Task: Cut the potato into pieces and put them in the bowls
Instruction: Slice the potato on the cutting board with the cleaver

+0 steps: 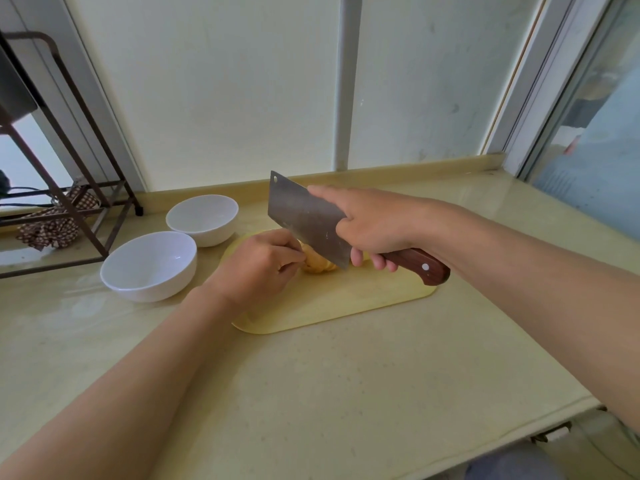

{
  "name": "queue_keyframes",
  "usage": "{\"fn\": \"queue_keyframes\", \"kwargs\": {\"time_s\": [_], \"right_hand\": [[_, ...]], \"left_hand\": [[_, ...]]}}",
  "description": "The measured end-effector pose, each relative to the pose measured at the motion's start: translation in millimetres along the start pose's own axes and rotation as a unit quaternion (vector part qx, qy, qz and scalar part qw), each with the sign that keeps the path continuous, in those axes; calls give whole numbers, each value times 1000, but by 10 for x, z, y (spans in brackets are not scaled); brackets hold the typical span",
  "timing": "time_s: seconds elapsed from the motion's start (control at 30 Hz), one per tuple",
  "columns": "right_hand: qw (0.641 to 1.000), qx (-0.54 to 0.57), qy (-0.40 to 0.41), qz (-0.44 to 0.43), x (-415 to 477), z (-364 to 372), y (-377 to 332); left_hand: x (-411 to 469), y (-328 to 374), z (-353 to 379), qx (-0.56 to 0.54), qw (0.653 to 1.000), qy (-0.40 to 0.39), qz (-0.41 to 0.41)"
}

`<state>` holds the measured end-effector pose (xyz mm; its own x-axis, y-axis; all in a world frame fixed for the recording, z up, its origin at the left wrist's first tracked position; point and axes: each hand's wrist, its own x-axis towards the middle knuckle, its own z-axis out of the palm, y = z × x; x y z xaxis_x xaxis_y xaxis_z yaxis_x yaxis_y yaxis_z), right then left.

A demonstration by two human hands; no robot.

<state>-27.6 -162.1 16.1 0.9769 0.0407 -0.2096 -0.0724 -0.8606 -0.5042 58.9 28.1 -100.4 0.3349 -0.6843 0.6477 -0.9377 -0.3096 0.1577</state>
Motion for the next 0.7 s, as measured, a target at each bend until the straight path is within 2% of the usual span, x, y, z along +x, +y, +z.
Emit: {"fn": "queue_keyframes", "kwargs": {"time_s": [0.7], "right_hand": [[999, -29, 2, -22, 84, 110, -82]], "left_hand": [[-16, -70, -53, 1, 1000, -17, -17]]}}
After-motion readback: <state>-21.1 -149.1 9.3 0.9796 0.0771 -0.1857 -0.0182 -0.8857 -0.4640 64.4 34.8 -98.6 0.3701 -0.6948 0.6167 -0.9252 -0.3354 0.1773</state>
